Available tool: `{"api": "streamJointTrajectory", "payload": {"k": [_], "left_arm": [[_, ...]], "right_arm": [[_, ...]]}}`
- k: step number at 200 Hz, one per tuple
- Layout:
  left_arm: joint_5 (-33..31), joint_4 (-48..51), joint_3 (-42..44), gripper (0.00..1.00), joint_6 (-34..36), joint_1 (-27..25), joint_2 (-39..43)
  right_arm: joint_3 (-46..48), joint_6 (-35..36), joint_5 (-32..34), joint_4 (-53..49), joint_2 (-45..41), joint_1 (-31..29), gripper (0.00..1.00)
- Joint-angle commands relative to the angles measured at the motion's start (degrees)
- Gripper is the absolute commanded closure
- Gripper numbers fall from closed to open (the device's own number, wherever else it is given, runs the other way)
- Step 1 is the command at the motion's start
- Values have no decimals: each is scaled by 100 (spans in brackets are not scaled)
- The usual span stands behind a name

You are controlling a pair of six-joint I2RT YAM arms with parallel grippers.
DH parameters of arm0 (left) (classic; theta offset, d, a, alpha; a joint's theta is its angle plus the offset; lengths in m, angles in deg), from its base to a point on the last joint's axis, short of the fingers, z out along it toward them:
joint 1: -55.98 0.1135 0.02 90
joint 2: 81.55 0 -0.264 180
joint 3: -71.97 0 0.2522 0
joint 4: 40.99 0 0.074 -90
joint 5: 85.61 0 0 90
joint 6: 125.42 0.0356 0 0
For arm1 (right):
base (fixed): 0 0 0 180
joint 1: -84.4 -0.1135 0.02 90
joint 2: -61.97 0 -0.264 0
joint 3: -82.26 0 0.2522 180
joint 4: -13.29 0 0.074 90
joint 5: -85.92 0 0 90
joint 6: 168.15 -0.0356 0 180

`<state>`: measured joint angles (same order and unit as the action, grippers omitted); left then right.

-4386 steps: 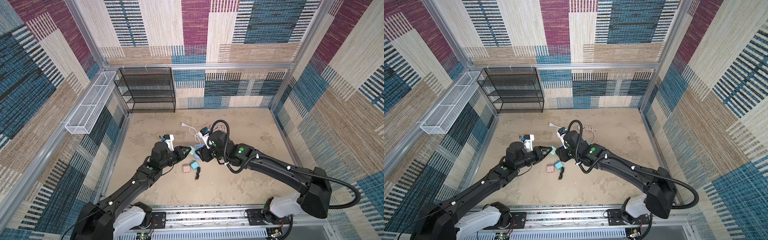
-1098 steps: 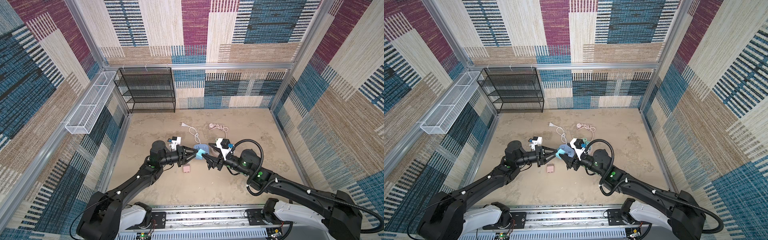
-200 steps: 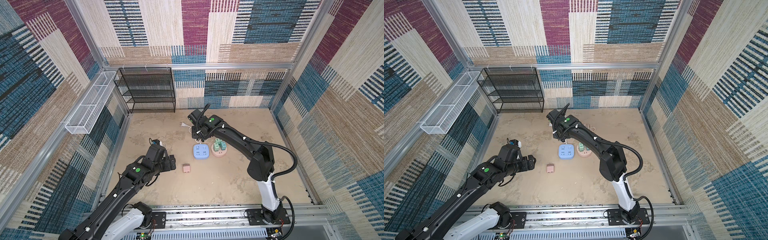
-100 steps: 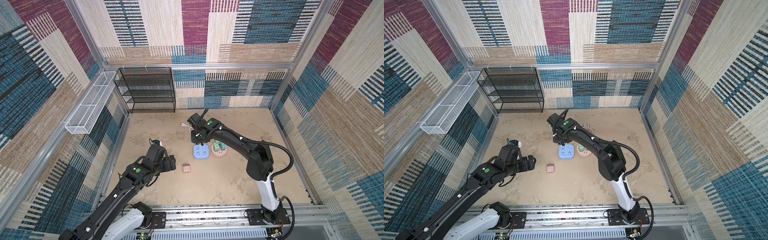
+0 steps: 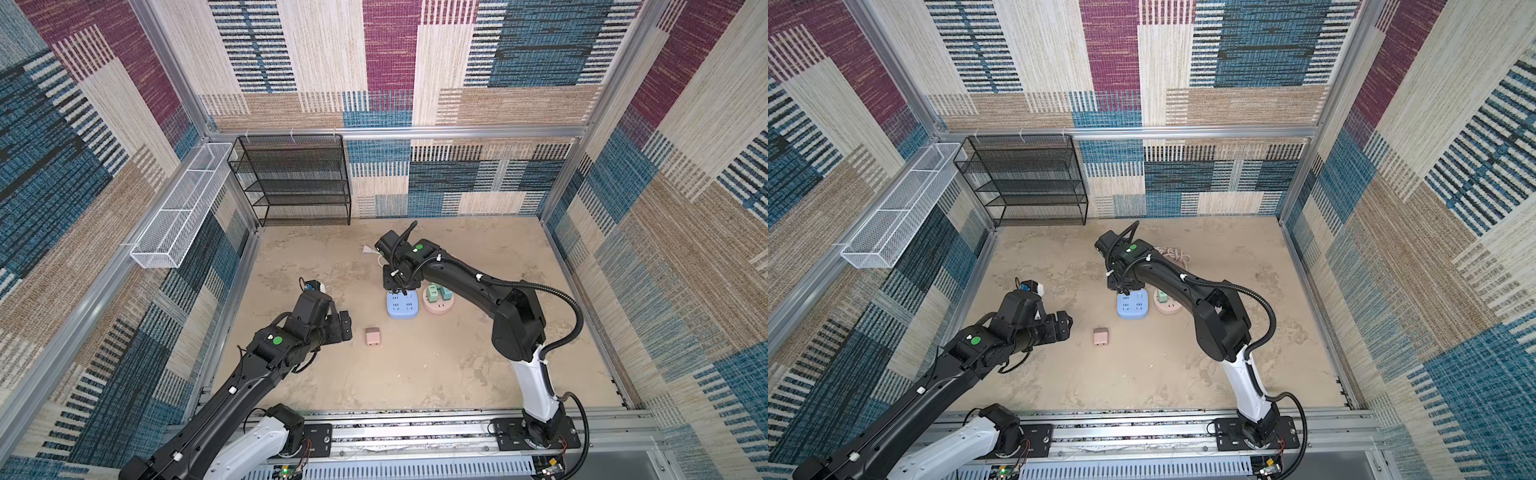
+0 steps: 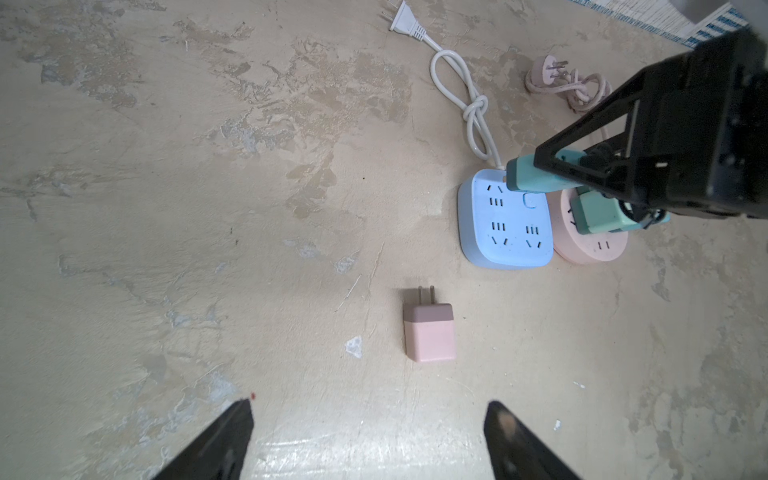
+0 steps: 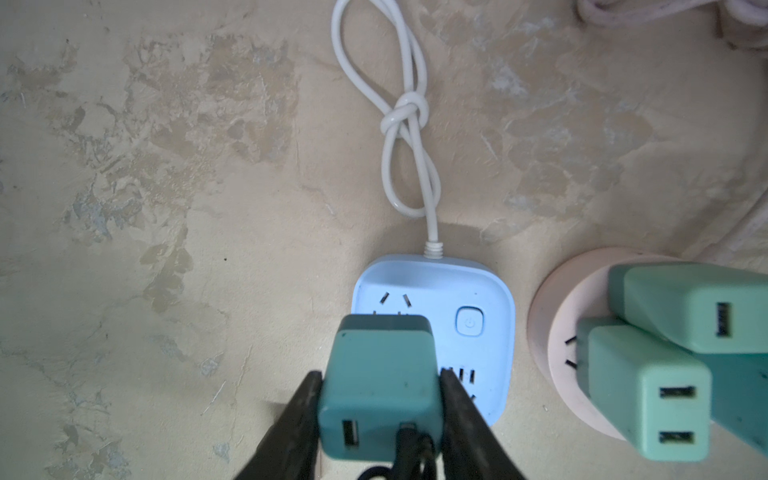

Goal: Insert the plug
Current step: 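Lower and press the teal adapter into the blue square strip with the right gripper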

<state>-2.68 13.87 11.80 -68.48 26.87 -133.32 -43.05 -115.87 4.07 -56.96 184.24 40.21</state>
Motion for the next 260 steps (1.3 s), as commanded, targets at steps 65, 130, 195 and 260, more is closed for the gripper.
{"api": "streamJointTrajectory", "payload": {"k": [65,130,195,260], "left_arm": [[137,-278,133,8,-75,1,-43],[162,-347,190,8,-86,2,-52],[163,-388,238,8,-87,1,-40],[138,-432,308,8,-86,1,-26]], "right_arm": [[45,-168,91,-55,91,6,100],[-25,-149,-20,-135,156,-3,100],[-20,-157,-32,-152,213,-46,100],[-43,-142,99,-186,335,-63,100]]}}
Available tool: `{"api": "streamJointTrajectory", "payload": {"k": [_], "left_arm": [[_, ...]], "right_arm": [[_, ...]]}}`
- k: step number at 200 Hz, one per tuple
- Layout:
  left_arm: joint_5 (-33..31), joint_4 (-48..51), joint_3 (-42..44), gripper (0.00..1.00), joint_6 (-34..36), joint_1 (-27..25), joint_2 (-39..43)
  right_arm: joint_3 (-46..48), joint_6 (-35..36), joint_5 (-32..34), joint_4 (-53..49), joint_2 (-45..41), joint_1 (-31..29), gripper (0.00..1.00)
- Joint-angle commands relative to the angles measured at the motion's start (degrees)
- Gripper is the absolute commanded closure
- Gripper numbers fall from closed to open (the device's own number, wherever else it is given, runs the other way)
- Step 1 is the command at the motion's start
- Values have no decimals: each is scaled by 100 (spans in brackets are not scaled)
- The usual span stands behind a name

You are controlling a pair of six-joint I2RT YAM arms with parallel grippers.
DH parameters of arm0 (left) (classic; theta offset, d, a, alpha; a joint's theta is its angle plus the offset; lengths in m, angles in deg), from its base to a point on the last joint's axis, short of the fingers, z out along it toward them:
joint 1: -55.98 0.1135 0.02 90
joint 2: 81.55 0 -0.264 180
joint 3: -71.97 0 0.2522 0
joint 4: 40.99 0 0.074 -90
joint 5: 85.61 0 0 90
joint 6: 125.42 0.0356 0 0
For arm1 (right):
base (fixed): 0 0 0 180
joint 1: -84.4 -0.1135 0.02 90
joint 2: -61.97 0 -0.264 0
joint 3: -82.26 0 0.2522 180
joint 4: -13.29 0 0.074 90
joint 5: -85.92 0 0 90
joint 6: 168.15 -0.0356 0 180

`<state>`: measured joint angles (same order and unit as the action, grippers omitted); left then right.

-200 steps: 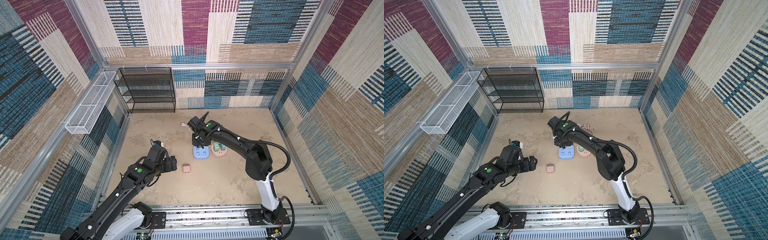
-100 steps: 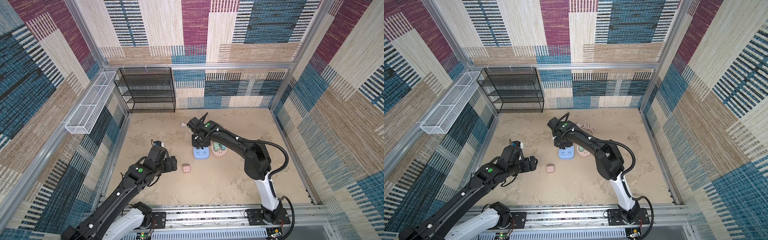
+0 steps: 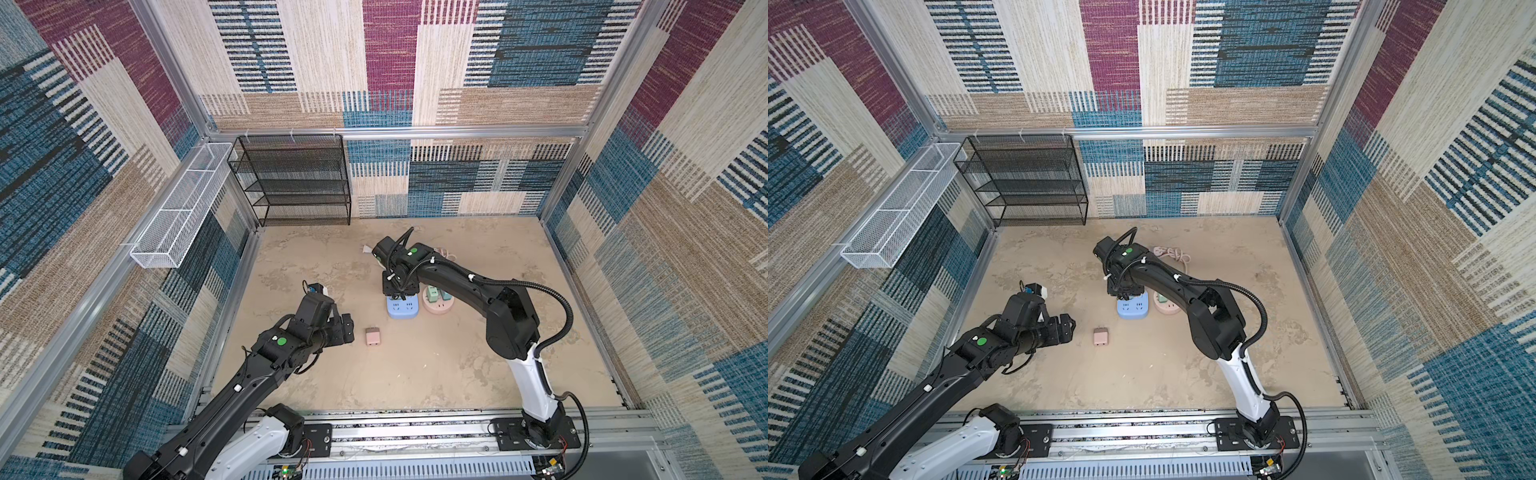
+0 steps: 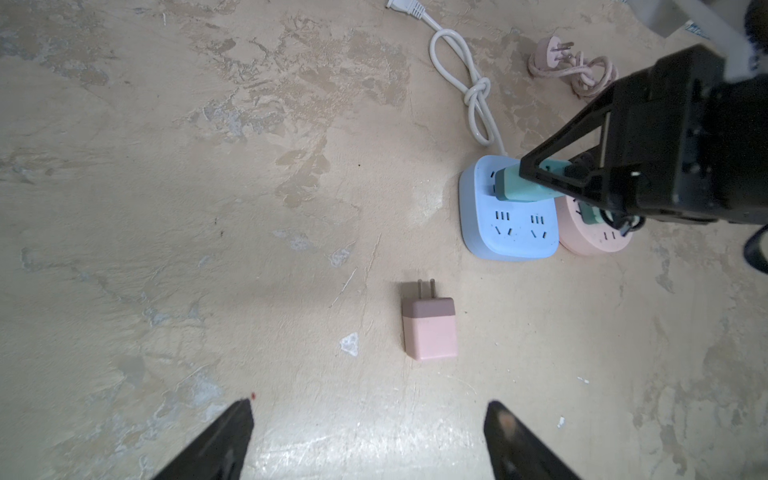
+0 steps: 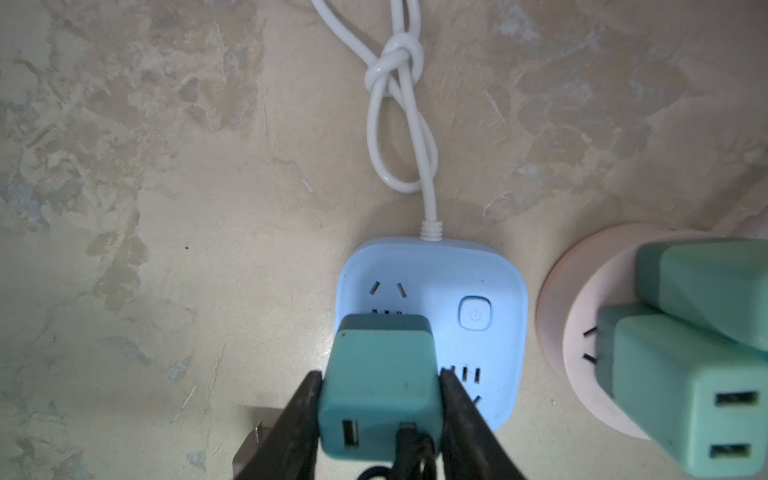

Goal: Insert the plug
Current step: 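Lower and press the teal adapter into the blue square strip with the right gripper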

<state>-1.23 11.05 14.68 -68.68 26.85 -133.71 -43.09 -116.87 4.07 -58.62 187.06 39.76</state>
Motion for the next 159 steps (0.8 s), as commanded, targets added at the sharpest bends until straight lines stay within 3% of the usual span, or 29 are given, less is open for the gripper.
{"api": "streamJointTrajectory", "payload": {"k": [1,109,159], "left_arm": [[-7,-152,24,8,-67,3,13],[9,-221,55,8,-41,3,-44],[-8,-239,101,8,-44,3,-19]], "right_arm": [[-38,-40,95,-20,56,-18,100],[-21,162,41,-152,383,-36,100],[537,208,-362,196,386,-27,100]]}}
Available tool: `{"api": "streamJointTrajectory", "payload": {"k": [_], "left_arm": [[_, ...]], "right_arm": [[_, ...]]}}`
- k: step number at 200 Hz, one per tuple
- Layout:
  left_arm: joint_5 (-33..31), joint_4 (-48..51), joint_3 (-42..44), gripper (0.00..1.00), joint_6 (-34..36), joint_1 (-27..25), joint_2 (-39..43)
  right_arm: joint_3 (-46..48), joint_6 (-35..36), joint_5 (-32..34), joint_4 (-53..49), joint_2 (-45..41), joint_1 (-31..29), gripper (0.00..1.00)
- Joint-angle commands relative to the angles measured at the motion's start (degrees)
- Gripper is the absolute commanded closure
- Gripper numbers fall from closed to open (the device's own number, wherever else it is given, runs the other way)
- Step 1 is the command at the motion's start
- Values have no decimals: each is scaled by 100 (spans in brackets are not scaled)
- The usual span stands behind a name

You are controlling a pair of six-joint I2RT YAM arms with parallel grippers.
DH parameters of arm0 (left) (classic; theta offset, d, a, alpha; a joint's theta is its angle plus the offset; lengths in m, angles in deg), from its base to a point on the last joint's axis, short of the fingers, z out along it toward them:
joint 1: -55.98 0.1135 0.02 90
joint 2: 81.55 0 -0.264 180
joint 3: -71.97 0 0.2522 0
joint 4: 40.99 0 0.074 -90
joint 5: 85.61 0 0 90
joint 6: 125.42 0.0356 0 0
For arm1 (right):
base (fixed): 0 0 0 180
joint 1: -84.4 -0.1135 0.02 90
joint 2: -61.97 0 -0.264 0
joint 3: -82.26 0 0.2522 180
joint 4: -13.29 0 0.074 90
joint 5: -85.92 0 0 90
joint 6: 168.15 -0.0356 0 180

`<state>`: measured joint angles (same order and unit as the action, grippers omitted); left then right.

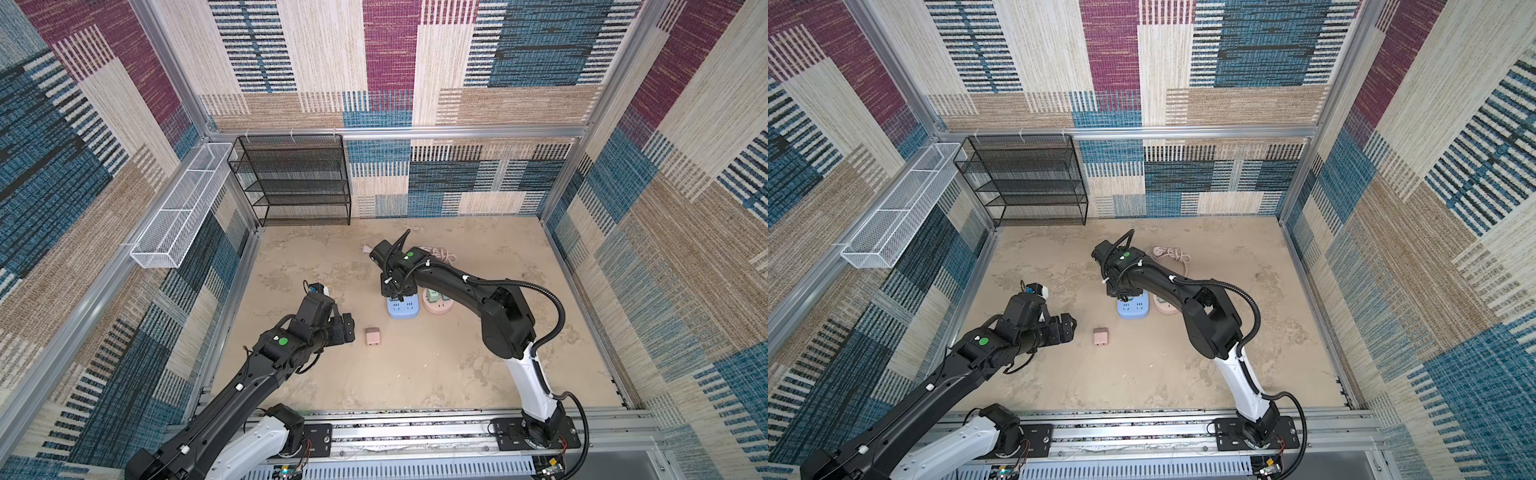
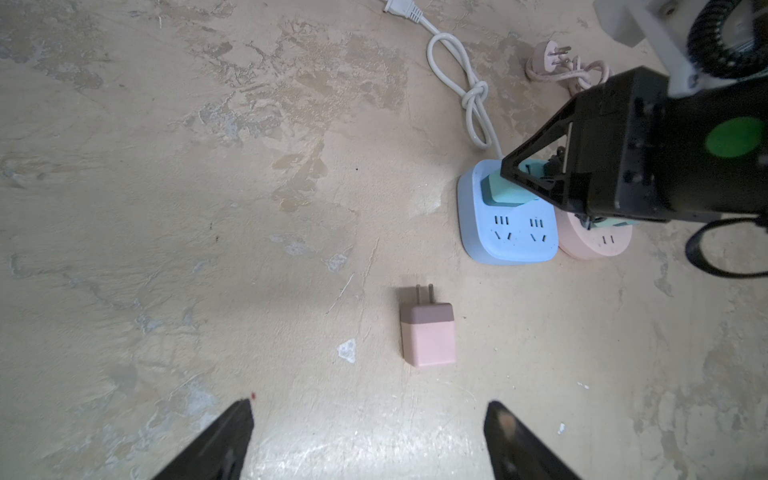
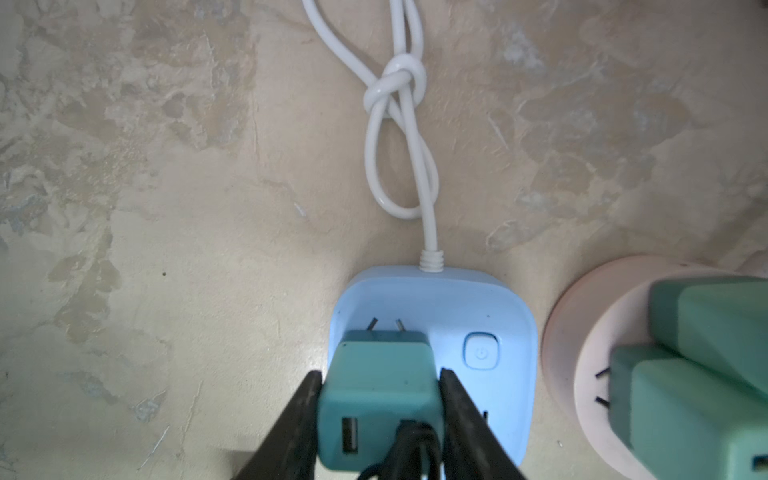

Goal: Insert the plug
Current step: 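Lower and press the teal adapter into the blue square strip with the right gripper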

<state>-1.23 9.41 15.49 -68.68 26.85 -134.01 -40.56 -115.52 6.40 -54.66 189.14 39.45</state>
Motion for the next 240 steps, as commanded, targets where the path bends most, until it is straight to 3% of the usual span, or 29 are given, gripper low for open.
{"api": "streamJointTrajectory", "payload": {"k": [1,82,98,127,142,190,220,240], "left_arm": [[-8,-72,19,8,-42,3,10],[62,-146,-12,7,-65,3,-102],[32,-133,-26,7,-56,3,-73],[-48,-56,-46,7,-49,3,45],[-103,-11,-57,7,-46,3,116],[-140,36,-22,6,-75,3,274],[-122,34,-6,6,-114,3,272],[-121,55,-65,5,-55,3,196]], "right_arm": [[290,76,-602,-198,177,3,100],[211,200,-559,-280,114,1,100],[140,189,-541,-302,107,6,86],[74,164,-597,-223,-10,3,50],[-34,140,-578,-252,-30,4,40],[-176,88,-417,-313,-289,4,27],[-141,161,-285,-486,-487,-5,27],[394,225,-180,-302,-892,-5,27]]}}
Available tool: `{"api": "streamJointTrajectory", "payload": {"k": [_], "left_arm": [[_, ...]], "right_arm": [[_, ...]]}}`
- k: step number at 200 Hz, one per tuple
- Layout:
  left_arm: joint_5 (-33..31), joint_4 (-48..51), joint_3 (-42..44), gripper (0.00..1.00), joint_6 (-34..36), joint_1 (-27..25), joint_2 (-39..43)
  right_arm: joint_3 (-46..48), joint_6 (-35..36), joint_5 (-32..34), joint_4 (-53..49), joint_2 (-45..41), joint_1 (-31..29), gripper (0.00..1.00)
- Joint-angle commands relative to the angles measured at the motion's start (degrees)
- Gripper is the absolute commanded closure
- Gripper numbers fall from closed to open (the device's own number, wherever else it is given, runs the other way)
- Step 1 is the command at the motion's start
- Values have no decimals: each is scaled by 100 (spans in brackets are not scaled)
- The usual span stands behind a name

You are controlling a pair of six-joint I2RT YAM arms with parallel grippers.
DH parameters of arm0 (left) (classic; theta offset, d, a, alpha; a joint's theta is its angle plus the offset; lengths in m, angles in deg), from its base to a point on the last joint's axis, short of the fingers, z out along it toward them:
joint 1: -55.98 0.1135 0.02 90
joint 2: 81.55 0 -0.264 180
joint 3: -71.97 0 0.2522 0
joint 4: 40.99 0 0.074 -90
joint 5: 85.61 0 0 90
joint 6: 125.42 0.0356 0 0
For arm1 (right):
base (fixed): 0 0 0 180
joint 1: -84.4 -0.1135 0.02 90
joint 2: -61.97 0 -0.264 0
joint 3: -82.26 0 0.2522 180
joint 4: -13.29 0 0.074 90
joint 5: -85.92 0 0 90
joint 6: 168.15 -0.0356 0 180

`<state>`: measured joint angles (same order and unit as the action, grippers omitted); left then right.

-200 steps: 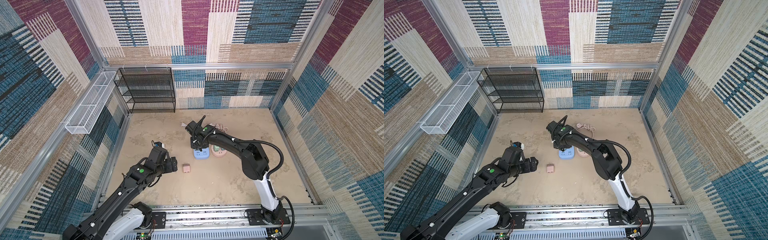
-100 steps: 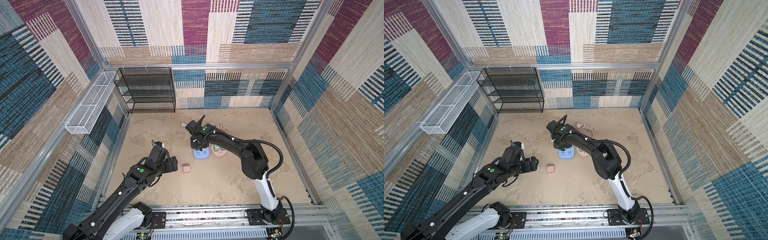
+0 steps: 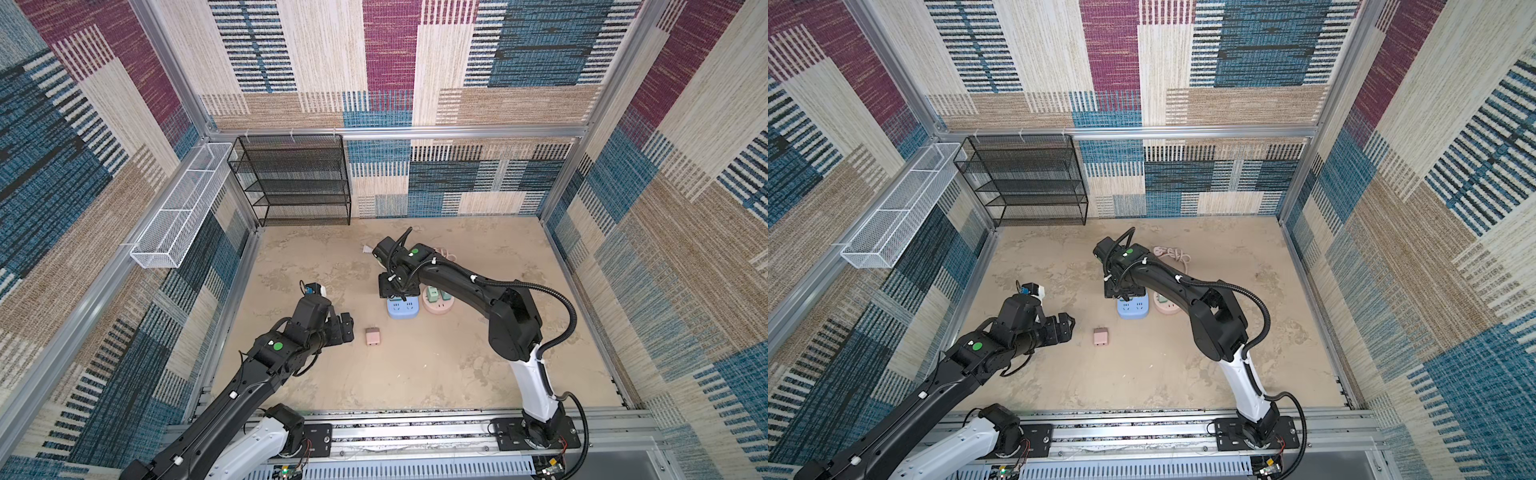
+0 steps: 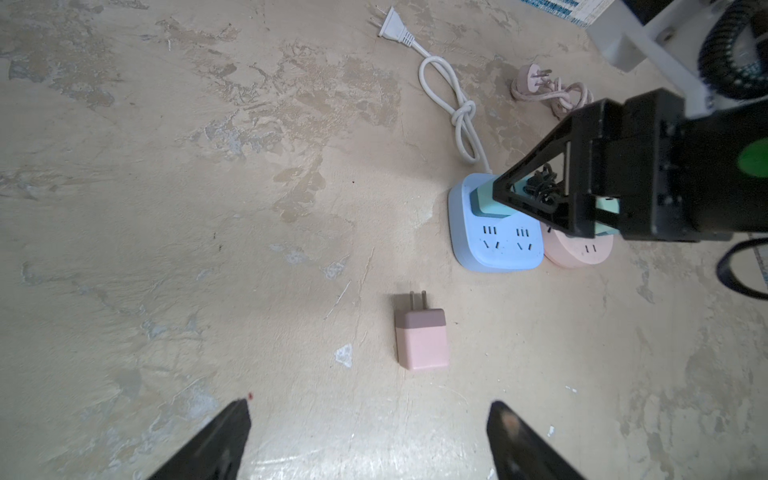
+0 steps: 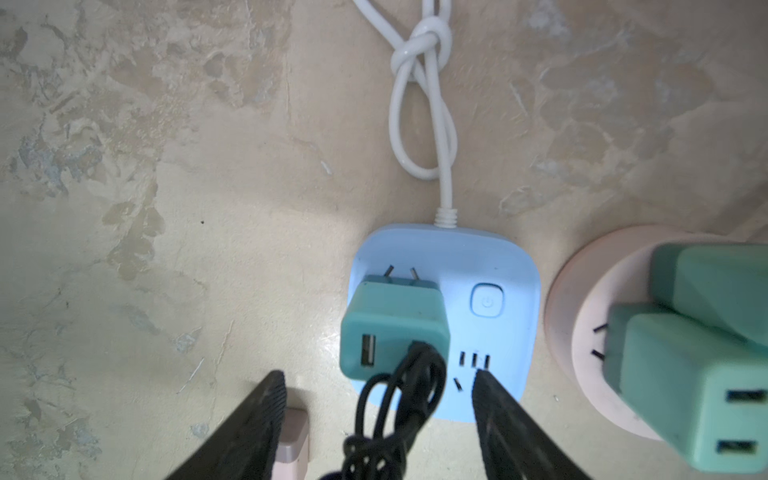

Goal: Insert the plug
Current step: 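Lower and press the teal adapter into the blue square strip with the right gripper, then open the right gripper and lift it off the plugged teal adapter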

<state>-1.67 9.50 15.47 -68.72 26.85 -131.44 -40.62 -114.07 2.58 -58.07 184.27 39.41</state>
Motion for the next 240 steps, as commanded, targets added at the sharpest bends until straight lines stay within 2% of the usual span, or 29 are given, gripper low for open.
{"api": "streamJointTrajectory", "payload": {"k": [1,45,83,101,131,148,182,240], "left_arm": [[-78,54,-74,5,-48,3,-68],[-88,374,-391,5,87,3,-33],[92,433,-428,4,-46,3,173],[216,490,-421,4,-87,3,139],[406,517,-266,4,-236,3,164],[448,518,-187,4,-295,3,255],[429,602,-146,4,-280,3,329],[619,607,97,4,-348,4,391]], "right_arm": [[440,87,208,56,-433,-1,27],[2028,280,105,1352,-1866,-27,30],[2825,295,219,2244,-2825,-106,32],[2894,507,195,2393,-2796,-216,32],[2347,825,254,1852,-2329,-488,32],[2483,929,274,2093,-2404,-694,33],[2968,717,135,2675,-2747,-830,36],[3370,346,363,2812,-2654,-1079,38]]}}
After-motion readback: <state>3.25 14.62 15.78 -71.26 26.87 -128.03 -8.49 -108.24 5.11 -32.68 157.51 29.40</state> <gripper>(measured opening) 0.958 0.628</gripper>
